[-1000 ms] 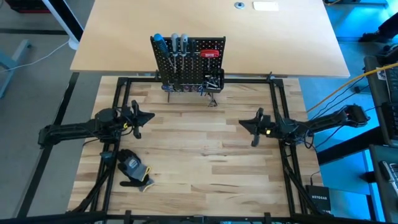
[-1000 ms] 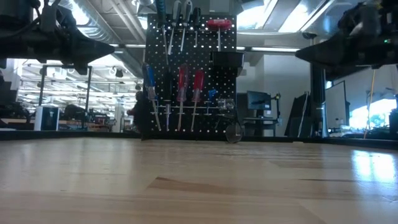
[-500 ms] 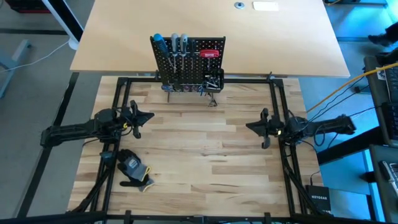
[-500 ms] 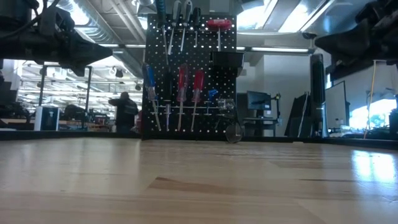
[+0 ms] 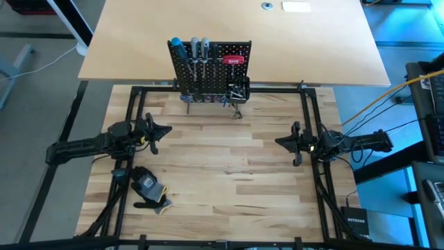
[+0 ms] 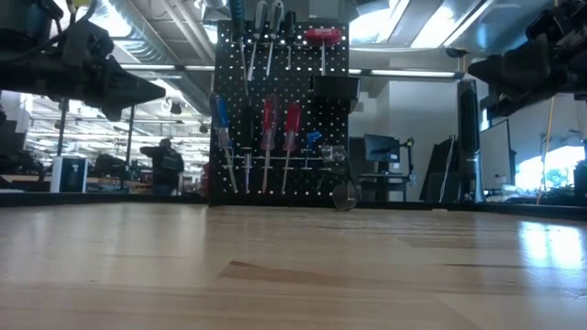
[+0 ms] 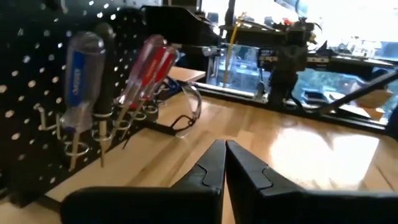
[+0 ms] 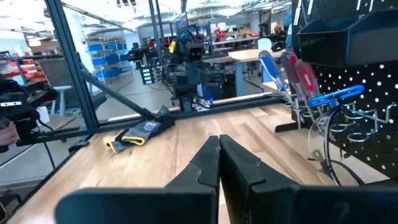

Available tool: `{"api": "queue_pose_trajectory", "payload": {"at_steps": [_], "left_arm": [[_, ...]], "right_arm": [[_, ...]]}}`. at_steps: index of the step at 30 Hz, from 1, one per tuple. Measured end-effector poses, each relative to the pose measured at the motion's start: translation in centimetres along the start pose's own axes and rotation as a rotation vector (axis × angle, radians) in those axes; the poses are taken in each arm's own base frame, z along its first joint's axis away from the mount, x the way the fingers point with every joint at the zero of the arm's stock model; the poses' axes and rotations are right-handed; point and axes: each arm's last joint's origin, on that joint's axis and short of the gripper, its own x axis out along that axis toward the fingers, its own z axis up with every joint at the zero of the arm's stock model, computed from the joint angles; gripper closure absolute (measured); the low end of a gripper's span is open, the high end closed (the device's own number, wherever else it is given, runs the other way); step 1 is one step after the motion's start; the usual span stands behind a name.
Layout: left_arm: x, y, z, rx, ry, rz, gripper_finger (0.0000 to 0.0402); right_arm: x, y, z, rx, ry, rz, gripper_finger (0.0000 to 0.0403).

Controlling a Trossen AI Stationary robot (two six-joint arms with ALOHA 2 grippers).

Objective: Hang tools onto peg board
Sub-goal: Return to Home Position

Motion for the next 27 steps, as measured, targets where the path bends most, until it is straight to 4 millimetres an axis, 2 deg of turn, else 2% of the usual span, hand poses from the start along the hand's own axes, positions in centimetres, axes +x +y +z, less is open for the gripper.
{"api": "queue_pose_trajectory", "payload": {"at_steps": [12, 27], "left_arm": [[-0.04, 0.55, 0.21, 0.061, -0.024, 0.092, 0.0399], [-0.04, 0.56, 0.20, 0.053, -0.023, 0.093, 0.0399]], "right_arm": [[0.05, 0.01, -0.10, -0.006, 0.011, 0.003, 0.0393], [0.05, 0.00, -0.12, -0.005, 0.011, -0.001, 0.0393]]}}
